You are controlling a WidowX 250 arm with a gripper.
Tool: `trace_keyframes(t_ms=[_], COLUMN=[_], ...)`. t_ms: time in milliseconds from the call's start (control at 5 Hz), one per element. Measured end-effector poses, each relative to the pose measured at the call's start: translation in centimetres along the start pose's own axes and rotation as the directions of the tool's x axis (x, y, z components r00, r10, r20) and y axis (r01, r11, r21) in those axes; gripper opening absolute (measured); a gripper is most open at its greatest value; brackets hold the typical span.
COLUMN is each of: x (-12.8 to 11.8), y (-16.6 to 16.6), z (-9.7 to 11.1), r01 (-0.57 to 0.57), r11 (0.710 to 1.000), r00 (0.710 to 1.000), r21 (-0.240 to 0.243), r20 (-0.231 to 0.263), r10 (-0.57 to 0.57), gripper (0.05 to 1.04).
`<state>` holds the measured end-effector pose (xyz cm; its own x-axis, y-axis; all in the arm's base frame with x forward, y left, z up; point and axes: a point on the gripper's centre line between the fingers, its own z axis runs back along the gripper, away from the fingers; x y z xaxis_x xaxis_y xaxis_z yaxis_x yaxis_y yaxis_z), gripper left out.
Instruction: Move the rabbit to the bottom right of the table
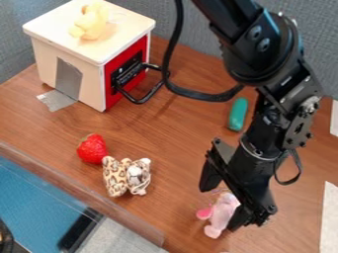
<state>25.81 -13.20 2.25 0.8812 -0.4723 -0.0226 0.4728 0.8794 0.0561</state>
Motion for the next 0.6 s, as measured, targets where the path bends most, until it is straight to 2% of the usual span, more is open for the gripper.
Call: trace_keyframes(t_ms=[200,400,600], x=[-0.4,-0.7,-0.7], y=[1.1,2.1,2.3], z=[2.4,3.7,3.9], r01=[-0.138,-0.224,-0.231], r11=[0.990,0.973,0.971], r00=[0.988,0.970,0.968], r21=[-0.024,-0.061,-0.064], r20=[0.067,0.085,0.089], r10=[0.139,0.228,0.236], gripper=[1.000,1.000,1.000])
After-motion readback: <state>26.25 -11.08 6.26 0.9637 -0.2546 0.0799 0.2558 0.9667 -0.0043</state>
